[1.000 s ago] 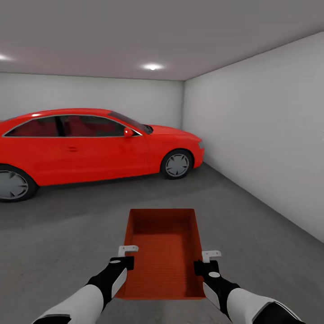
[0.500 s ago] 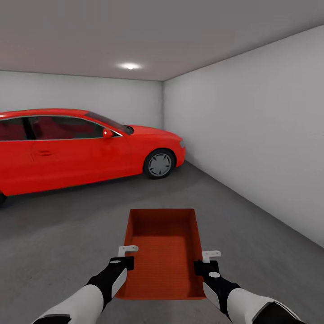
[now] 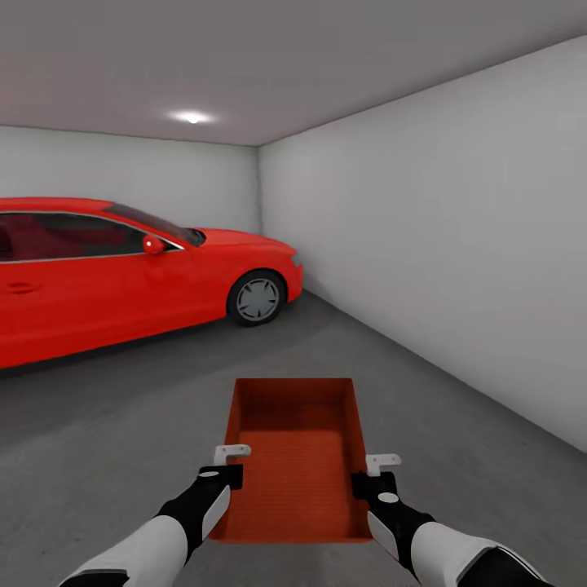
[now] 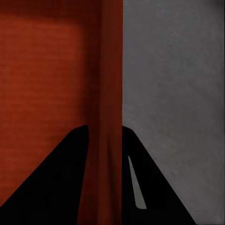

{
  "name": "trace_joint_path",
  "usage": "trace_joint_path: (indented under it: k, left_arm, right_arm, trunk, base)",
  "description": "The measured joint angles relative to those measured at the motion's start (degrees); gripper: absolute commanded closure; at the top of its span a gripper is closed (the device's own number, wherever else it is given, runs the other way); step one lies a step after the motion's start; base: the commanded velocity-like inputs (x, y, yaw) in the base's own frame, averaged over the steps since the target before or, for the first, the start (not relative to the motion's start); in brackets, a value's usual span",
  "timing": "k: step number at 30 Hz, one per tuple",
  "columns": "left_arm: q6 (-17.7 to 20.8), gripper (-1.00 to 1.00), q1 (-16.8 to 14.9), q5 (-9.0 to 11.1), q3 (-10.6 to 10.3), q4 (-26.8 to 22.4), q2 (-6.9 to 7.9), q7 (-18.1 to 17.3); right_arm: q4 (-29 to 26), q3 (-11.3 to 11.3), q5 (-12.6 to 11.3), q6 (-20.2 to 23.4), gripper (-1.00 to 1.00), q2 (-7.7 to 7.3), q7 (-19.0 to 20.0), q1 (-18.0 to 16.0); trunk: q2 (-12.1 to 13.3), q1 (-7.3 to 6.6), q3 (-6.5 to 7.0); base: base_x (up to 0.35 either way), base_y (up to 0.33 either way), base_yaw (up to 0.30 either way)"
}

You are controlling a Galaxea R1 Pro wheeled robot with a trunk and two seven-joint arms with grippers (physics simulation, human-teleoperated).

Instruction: Move the two storage containers from the living room to the garage. In the garage, place one container on the floor and stack the other container on top of it (either order is fine).

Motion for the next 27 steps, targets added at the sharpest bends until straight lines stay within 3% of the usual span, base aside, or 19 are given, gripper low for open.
trace_joint_path:
  k: [6, 27]
  left_arm:
    - [0.01, 1.0, 0.0, -0.03, 0.03, 0.02, -0.01, 0.01]
    - [-0.11, 1.0, 0.0, -0.09, 0.1, 0.08, 0.0, -0.07]
  right_arm:
    - [0.03, -0.02, 0.01, 0.0, 1.0, 0.0, 0.01, 0.0]
    - [0.02, 0.03, -0.01, -0.02, 1.0, 0.0, 0.0, 0.0]
  trunk:
    - [-0.01, -0.03, 0.0]
    - [-0.01, -0.03, 0.0]
  base:
    - [0.183, 0.0, -0.285]
    - [0.318, 0.0, -0.285]
